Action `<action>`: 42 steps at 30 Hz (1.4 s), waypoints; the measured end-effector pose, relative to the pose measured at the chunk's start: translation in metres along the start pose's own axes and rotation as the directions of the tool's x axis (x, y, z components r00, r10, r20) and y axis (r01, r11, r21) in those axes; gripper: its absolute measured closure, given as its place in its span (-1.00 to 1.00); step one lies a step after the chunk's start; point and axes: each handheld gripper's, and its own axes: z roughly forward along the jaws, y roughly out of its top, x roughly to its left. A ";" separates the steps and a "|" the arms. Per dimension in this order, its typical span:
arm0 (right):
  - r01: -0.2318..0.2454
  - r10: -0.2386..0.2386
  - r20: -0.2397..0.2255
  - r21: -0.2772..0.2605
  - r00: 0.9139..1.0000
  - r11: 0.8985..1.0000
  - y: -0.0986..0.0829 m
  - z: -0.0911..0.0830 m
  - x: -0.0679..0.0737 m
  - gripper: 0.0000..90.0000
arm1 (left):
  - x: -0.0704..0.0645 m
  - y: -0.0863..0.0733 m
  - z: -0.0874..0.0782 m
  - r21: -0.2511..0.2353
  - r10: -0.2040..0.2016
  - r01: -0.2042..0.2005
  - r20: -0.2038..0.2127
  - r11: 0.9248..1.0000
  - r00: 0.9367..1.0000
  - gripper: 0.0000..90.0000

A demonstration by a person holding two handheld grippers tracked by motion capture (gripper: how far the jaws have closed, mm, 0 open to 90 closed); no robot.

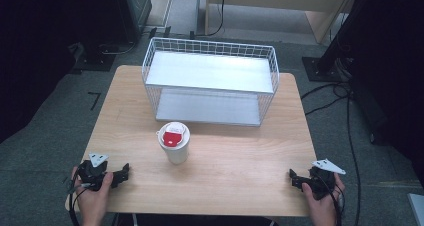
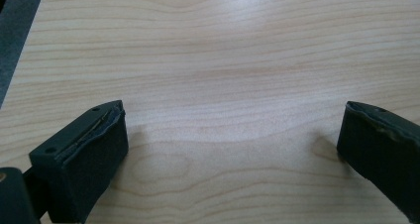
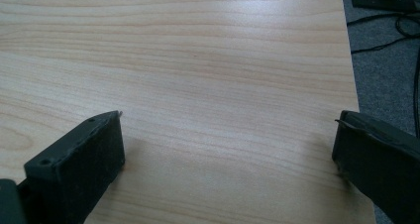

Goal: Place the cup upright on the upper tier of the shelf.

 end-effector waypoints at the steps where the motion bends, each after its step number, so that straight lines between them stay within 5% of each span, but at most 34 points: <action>1: 0.000 0.000 0.000 0.000 1.000 1.000 0.000 0.000 0.000 -1.00 | 0.000 0.000 0.000 0.000 0.000 0.000 0.000 1.000 1.000 -1.00; 4: 0.000 0.000 0.000 0.000 1.000 1.000 0.000 0.000 0.000 -1.00 | -0.003 0.000 -0.003 -0.005 0.008 -0.009 -0.009 1.000 1.000 -1.00; 15: 0.000 0.000 0.000 0.000 1.000 1.000 0.000 0.000 0.000 -1.00 | -0.030 0.009 -0.015 -0.059 0.056 -0.051 0.090 0.997 0.994 -1.00; 28: 0.000 0.000 0.000 0.000 1.000 1.000 0.000 0.000 0.000 -1.00 | -0.065 0.024 -0.018 -0.108 0.110 -0.092 0.168 0.990 0.980 -1.00; 42: -0.001 0.001 0.000 -0.001 1.000 1.000 0.000 0.000 0.000 -1.00 | -0.088 0.028 -0.019 -0.135 0.142 -0.114 0.222 0.984 0.965 -1.00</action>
